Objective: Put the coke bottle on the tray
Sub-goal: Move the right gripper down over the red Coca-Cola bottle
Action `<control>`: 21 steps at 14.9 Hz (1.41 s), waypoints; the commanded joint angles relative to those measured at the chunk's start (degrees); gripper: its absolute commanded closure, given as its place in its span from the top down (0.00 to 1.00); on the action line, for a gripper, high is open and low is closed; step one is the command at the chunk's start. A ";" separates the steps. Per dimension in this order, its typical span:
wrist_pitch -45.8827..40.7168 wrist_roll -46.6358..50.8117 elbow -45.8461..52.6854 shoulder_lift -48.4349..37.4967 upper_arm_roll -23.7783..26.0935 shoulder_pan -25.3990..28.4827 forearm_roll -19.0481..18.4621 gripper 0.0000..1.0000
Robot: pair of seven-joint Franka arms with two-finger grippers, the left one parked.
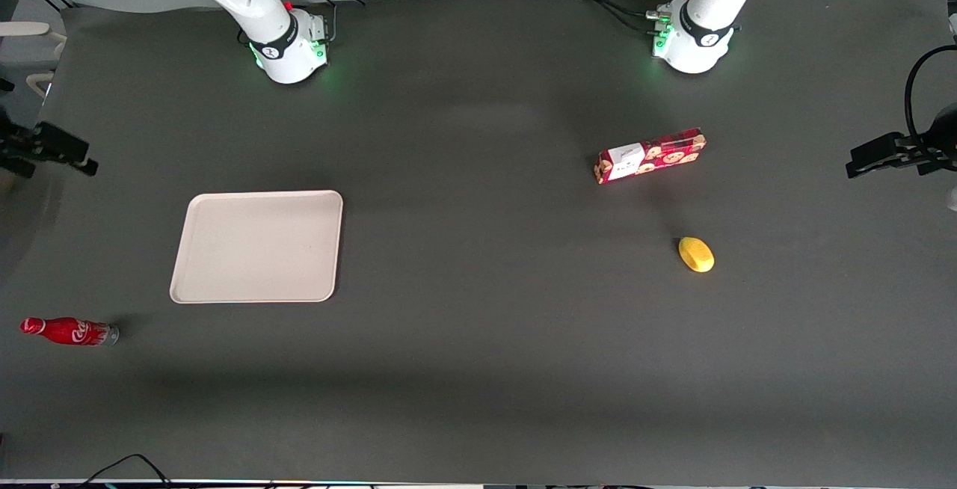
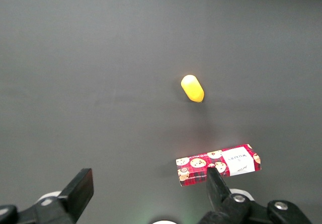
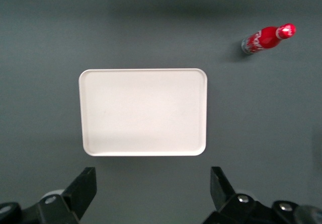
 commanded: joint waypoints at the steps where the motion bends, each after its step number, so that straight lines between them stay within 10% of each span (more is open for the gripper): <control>1: -1.16 -9.39 14.56 14.93 0.00 -5.58 0.30 1.00; 10: 1.55 -17.15 35.85 40.96 0.17 -11.91 -1.63 1.00; 21: 18.79 -21.64 36.13 50.03 0.61 -16.93 -1.20 1.00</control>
